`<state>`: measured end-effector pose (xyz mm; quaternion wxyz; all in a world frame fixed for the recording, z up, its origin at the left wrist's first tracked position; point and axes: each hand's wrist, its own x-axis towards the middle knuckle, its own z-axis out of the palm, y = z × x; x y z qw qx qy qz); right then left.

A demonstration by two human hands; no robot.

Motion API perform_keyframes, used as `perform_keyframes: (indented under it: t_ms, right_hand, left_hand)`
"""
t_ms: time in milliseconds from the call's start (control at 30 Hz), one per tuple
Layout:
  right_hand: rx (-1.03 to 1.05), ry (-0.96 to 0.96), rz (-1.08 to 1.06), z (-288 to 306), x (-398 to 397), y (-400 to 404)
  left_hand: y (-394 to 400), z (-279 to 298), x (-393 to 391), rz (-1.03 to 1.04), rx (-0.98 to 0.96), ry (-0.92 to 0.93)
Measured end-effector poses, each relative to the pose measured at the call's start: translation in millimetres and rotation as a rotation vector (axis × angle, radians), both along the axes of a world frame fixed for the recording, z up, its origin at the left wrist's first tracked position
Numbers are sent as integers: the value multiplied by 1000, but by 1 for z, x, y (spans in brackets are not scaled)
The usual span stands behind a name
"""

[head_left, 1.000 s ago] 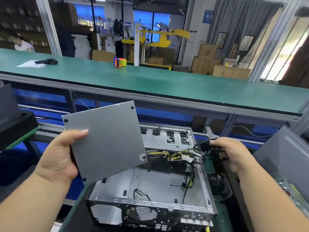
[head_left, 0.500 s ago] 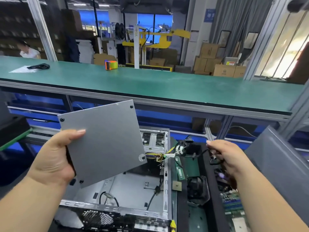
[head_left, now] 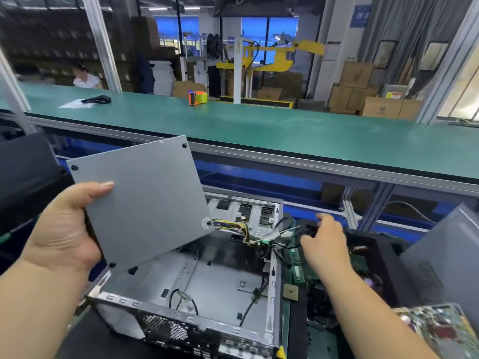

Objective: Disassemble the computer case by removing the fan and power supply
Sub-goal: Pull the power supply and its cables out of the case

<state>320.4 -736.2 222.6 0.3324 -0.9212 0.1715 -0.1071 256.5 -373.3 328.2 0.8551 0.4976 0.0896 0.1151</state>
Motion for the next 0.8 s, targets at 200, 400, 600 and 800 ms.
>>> perform_keyframes:
  t_ms: [200,400,600,800]
  right_hand:
    - [-268,-270,243,34,-3,55]
    - [-376,94,475,34,1,87]
    - [-354,51,300,28,2,80]
    - [-280,-16,268,28,2,85]
  left_hand:
    - [25,-14,2,-30,-31,17]
    - [46,-26,10,-128,10,6]
    - [63,-42,25,-230,57,-100]
    - [73,-47,33,-332,20,-186]
